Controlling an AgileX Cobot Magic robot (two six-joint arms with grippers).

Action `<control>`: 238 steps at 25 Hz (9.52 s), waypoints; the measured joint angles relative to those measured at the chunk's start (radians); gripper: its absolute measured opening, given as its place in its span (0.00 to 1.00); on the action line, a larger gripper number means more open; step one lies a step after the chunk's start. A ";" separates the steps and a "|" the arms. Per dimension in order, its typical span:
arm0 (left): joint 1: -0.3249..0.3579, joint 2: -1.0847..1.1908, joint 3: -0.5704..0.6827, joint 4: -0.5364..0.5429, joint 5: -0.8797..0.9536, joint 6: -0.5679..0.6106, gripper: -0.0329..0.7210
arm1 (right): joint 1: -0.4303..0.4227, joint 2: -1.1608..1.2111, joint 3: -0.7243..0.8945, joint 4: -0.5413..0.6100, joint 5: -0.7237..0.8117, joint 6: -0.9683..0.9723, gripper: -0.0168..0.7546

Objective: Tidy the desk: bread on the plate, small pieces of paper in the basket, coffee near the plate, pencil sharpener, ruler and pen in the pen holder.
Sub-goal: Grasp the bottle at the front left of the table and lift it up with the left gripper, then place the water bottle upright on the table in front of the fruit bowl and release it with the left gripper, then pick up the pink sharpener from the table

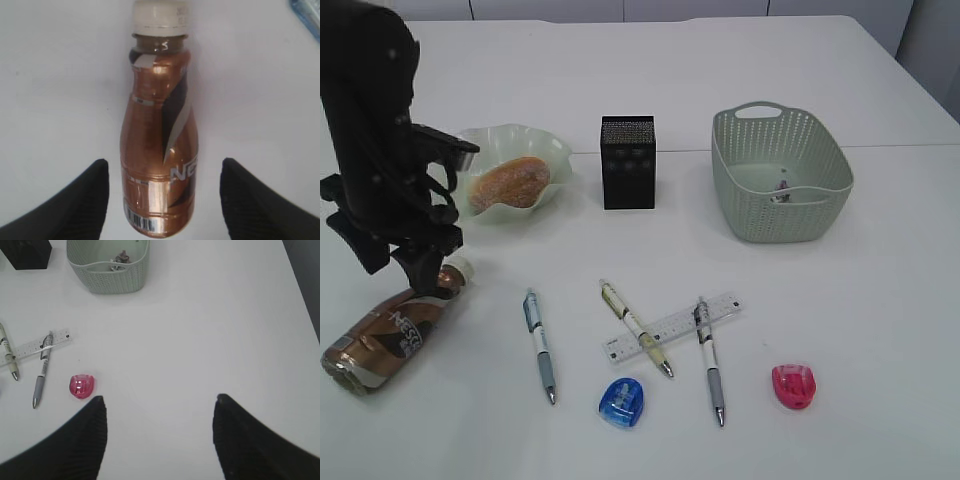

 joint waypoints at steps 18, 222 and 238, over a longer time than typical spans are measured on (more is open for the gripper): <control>0.000 0.136 -0.002 0.034 -0.116 0.000 0.72 | 0.000 0.000 0.000 0.000 0.003 0.000 0.69; 0.080 -1.113 0.577 -0.215 0.027 -0.125 0.62 | 0.147 0.801 -0.101 0.204 -0.180 0.211 0.69; 0.080 -1.113 0.577 -0.215 0.027 -0.127 0.62 | 0.231 1.175 -0.199 0.127 -0.212 0.339 0.69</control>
